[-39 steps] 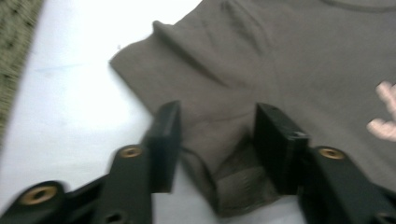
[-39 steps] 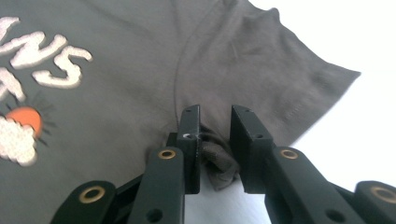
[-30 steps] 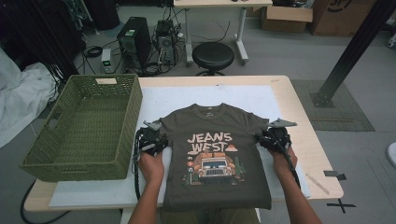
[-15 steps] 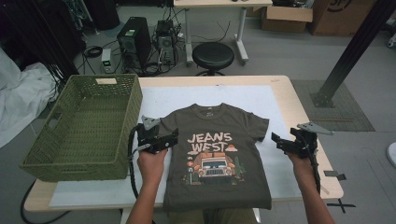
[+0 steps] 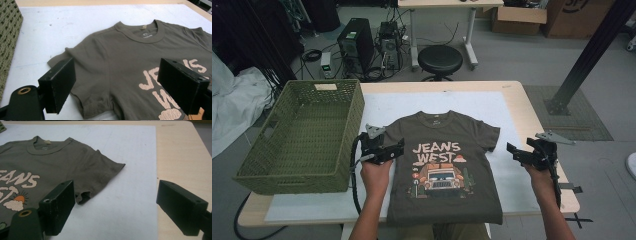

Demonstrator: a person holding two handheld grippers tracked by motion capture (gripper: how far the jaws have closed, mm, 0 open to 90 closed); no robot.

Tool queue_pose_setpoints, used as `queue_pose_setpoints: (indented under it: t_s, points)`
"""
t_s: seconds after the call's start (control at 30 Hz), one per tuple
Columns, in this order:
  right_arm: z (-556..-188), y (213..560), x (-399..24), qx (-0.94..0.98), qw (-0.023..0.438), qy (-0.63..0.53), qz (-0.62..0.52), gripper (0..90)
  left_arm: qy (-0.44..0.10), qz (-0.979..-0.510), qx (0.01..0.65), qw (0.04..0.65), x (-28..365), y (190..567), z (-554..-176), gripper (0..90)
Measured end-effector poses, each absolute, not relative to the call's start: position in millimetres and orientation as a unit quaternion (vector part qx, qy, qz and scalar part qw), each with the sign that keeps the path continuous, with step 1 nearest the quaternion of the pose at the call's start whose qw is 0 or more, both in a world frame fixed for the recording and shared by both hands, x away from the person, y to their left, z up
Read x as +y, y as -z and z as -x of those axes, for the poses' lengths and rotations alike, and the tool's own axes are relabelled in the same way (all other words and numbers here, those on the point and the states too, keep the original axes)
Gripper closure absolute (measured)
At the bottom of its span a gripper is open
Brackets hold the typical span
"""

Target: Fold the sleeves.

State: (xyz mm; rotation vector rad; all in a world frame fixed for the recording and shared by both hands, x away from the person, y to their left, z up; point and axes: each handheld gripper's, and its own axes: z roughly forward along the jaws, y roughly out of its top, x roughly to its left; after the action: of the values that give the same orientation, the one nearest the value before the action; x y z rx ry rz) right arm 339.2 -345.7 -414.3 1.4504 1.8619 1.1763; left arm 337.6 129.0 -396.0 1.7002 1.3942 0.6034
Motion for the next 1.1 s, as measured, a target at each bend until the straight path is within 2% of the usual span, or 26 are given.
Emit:
queue_pose_setpoints:
  t_s: [0.43,0.77,0.87,0.93,1.0,1.1]
  points:
    - [-372.3,416.0,-324.8,0.691,0.218,-0.413,-0.551,16.5,-0.236,-0.669,0.569,0.415,134.4,401.3,-349.0,15.7]
    - [-412.9,433.0,-311.7,0.694,0.188,-0.374,-0.586,28.9,-0.231,-0.663,0.584,0.407,139.3,409.9,-360.5,15.8]
    - [-419.0,438.8,-303.7,0.702,0.180,-0.370,-0.581,37.6,-0.230,-0.664,0.590,0.398,142.0,414.2,-364.6,15.8]
    - [-421.2,444.0,-295.9,0.716,0.179,-0.356,-0.574,39.3,-0.230,-0.663,0.594,0.392,142.8,417.3,-367.4,15.8]
    - [-420.5,444.7,-289.4,0.725,0.206,-0.340,-0.563,44.4,-0.228,-0.664,0.598,0.386,142.9,420.6,-370.2,15.8]
    - [-419.3,444.3,-290.1,0.725,0.219,-0.332,-0.562,65.1,-0.235,-0.664,0.603,0.375,142.0,425.8,-373.7,15.8]
